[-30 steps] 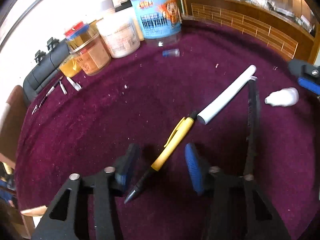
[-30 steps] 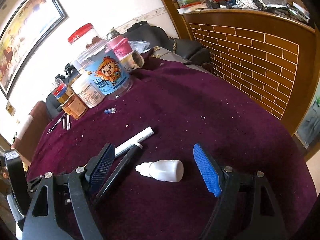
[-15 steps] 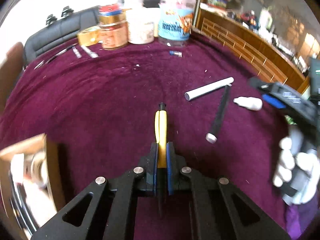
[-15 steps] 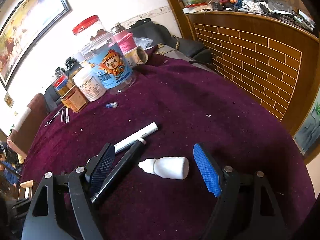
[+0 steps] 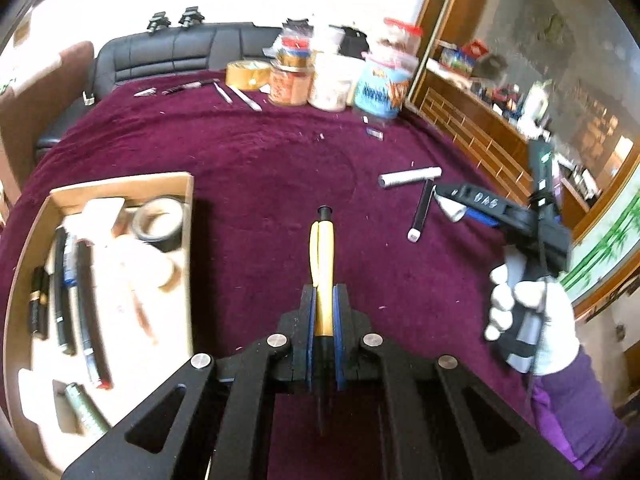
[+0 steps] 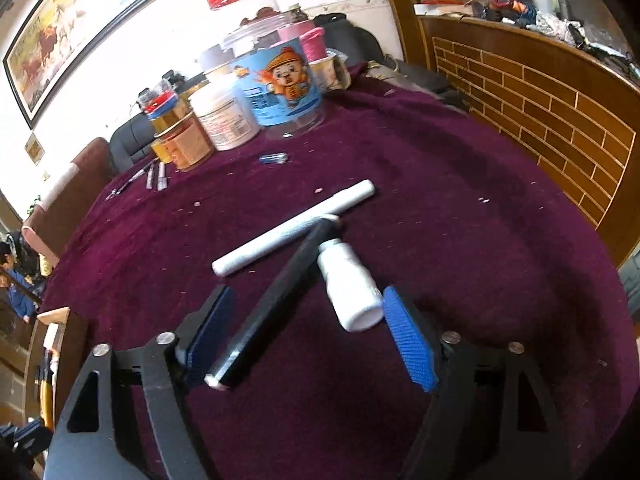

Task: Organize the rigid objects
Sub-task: 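Grasp the black marker with the right tool while the left holds the yellow pen, then carry the yellow pen and black marker over the box and lower them, then open both tools to release the pen and marker into the box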

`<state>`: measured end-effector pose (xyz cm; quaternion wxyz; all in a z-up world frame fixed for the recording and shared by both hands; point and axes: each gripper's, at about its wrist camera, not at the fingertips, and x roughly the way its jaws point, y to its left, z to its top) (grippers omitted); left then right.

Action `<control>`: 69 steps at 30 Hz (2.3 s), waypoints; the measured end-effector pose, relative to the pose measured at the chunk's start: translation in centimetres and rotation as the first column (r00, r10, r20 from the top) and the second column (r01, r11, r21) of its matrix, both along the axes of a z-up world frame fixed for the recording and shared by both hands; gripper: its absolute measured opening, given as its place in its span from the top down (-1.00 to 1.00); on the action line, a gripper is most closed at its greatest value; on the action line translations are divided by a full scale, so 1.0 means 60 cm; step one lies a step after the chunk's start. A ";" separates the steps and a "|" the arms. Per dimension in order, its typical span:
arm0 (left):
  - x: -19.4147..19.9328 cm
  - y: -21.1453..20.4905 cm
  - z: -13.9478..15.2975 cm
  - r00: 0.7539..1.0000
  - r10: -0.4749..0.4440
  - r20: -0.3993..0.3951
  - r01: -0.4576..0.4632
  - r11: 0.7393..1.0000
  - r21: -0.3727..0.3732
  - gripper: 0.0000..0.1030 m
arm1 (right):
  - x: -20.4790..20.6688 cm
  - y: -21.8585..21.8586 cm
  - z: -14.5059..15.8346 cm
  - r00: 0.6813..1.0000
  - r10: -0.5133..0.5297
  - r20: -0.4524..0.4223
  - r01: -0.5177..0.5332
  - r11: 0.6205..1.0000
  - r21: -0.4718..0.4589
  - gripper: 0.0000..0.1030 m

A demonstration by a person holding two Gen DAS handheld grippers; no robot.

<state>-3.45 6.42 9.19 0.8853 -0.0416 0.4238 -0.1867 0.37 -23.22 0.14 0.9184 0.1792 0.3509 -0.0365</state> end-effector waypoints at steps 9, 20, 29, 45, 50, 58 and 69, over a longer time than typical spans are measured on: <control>-0.066 0.134 0.018 0.993 0.104 0.057 -0.100 0.993 -0.066 0.89 | 0.050 0.047 -0.027 0.989 0.030 -0.147 -0.036 0.999 -0.038 0.56; -0.113 0.272 -0.038 0.974 0.226 -0.015 -0.225 0.958 -0.179 0.89 | -0.047 0.052 -0.021 0.981 0.143 -0.134 -0.119 0.978 0.171 0.77; -0.112 0.307 -0.086 0.954 0.263 -0.142 -0.292 0.922 -0.254 0.89 | -0.120 0.188 0.025 0.925 0.379 -0.021 -0.351 0.875 0.333 0.76; -0.039 0.272 -0.124 0.935 0.251 -0.249 -0.316 0.909 -0.271 0.89 | -0.101 0.417 0.044 0.792 0.608 -0.049 -0.581 0.777 0.242 0.75; -0.033 0.261 -0.133 0.927 0.277 -0.255 -0.337 0.911 -0.237 0.84 | -0.079 0.446 0.017 0.778 0.617 -0.120 -0.574 0.776 0.262 0.75; -0.090 0.294 -0.072 0.931 0.336 -0.141 -0.360 0.907 -0.218 -0.07 | -0.081 0.496 -0.015 0.779 0.592 -0.204 -0.559 0.805 0.201 0.71; -0.124 0.317 -0.016 0.911 0.410 -0.038 -0.412 0.902 -0.127 -0.08 | -0.116 0.476 0.003 0.828 0.546 -0.129 -0.526 0.835 0.160 0.70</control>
